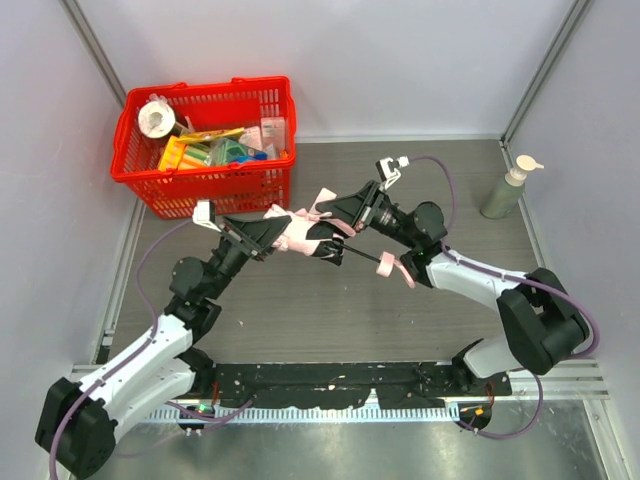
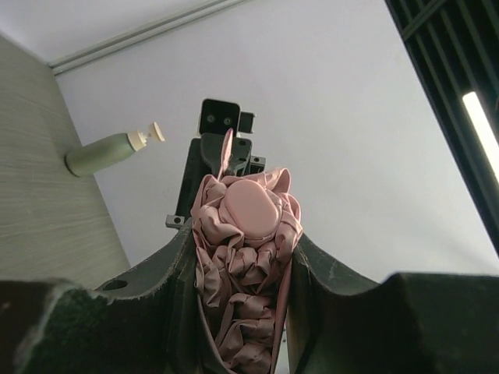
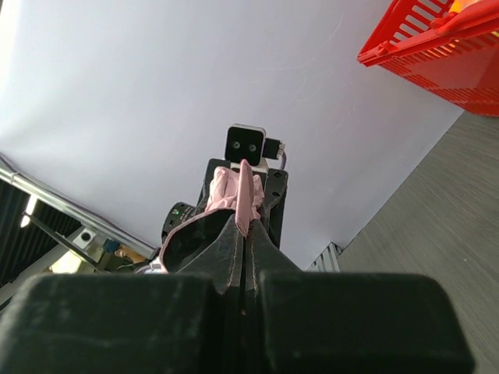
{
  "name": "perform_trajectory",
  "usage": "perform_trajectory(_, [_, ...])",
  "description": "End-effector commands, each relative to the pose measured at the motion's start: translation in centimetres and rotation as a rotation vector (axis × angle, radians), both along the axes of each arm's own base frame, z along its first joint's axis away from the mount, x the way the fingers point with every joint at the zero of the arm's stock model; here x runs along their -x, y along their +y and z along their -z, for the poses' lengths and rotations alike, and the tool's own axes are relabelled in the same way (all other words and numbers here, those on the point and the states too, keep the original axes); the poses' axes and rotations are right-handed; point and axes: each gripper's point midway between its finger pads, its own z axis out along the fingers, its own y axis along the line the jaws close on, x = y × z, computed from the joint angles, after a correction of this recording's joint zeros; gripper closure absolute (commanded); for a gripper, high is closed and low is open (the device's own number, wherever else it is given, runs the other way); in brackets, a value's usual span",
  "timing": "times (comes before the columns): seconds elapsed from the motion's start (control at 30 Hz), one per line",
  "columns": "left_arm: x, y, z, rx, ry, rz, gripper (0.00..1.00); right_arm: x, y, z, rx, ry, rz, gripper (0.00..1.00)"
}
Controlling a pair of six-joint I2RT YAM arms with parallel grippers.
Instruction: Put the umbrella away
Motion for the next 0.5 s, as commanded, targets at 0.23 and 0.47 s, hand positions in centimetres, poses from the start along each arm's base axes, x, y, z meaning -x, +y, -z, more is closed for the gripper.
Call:
perform_trajectory(0.23, [1.3,-3.5,3.5,-0.248,0.045,0.283,1.0,-1.1,-4.3,-6.0,0.022,-0.298,0.236,0.99])
perform_trajectory(0.47, [1.1,-4.4,8.4,-0.414,0.187,0.406,1.0,-2.0,-4.2,-2.5,0.187,-0.327,0.297,0.99])
